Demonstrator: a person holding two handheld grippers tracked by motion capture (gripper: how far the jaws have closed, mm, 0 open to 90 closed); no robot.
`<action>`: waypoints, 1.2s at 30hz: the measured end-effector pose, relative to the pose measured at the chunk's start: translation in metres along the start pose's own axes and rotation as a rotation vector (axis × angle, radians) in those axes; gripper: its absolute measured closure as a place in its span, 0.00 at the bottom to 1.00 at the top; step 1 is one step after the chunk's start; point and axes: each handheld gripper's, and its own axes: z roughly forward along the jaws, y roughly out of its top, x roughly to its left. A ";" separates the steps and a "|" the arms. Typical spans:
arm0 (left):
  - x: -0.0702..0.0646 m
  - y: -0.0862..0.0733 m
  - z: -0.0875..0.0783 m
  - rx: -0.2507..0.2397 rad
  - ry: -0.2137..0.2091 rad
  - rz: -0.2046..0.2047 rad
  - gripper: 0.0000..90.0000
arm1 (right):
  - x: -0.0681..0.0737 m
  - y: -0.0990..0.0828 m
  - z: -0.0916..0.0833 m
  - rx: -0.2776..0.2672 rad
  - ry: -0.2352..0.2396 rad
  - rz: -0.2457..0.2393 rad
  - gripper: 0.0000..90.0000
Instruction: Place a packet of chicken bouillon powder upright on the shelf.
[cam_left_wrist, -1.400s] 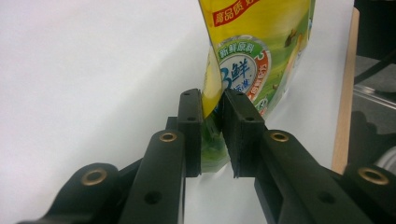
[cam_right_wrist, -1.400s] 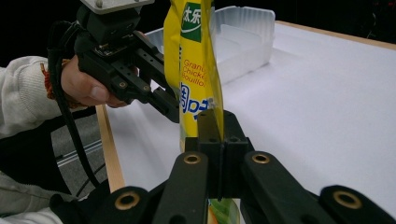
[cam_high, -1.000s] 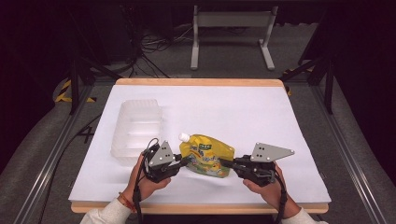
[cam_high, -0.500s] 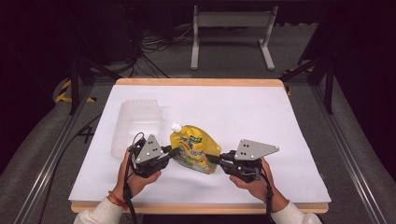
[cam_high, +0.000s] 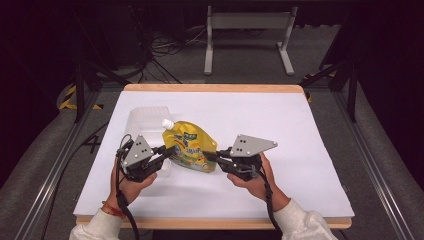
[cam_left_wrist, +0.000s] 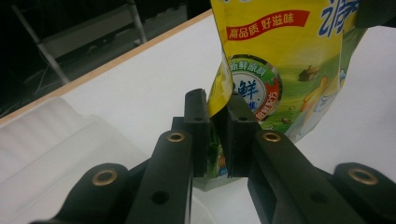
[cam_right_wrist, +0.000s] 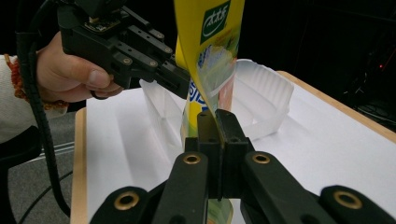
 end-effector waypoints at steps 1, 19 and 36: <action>0.002 0.000 -0.002 -0.003 0.004 -0.004 0.91 | 0.000 0.002 0.003 -0.003 0.001 0.000 1.00; 0.047 -0.012 -0.033 -0.043 0.109 -0.057 0.92 | -0.003 0.035 0.060 -0.021 0.041 -0.007 1.00; 0.077 -0.038 -0.039 -0.049 0.155 -0.128 0.92 | -0.005 0.043 0.110 0.000 0.064 -0.008 1.00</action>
